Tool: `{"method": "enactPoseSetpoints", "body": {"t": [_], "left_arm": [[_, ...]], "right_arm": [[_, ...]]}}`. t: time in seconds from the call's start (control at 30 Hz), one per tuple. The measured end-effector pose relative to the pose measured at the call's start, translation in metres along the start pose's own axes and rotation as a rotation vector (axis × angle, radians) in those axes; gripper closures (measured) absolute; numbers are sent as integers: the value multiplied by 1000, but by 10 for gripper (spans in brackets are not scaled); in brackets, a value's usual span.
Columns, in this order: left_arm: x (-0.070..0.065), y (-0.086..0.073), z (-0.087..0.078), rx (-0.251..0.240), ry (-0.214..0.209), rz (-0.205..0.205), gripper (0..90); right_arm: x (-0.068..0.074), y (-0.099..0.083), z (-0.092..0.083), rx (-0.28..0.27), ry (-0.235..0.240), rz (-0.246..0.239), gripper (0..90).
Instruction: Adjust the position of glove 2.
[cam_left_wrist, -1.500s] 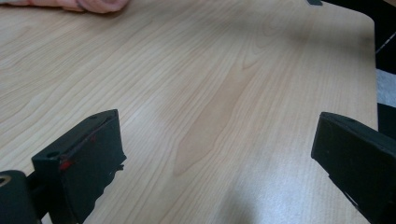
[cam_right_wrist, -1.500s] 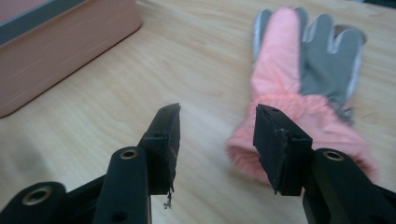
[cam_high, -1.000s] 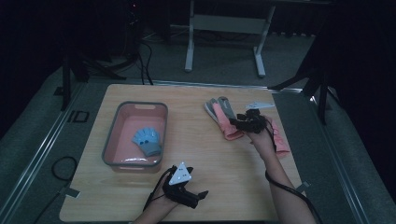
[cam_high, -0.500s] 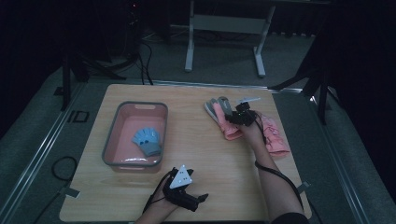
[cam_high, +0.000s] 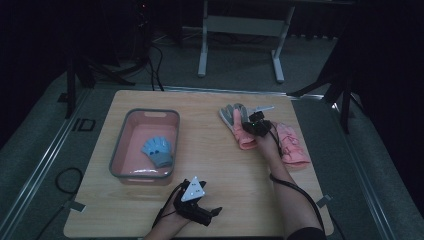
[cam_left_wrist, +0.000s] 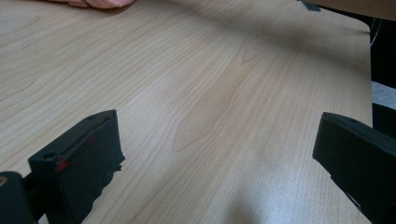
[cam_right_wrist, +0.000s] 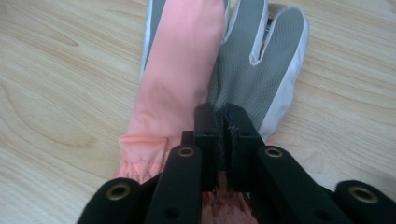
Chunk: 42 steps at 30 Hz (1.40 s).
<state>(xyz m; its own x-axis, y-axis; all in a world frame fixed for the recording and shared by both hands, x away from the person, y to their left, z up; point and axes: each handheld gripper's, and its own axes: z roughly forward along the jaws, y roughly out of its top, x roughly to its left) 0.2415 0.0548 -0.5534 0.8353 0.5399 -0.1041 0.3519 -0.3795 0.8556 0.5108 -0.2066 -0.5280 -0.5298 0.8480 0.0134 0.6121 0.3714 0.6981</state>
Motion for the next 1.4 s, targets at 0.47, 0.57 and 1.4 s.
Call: {"method": "enactPoseSetpoints", "body": {"t": [0.47, 0.57, 1.4], "left_arm": [[1, 2, -2, -16, 29, 10, 14], [1, 3, -3, -19, 31, 11, 14], [3, 2, 1, -37, 57, 33, 14]], "right_arm": [[41, 1, -63, -98, -69, 88, 900], [51, -8, -77, -120, -78, 133, 900], [109, -80, -88, -141, -227, 371, 896]]}}
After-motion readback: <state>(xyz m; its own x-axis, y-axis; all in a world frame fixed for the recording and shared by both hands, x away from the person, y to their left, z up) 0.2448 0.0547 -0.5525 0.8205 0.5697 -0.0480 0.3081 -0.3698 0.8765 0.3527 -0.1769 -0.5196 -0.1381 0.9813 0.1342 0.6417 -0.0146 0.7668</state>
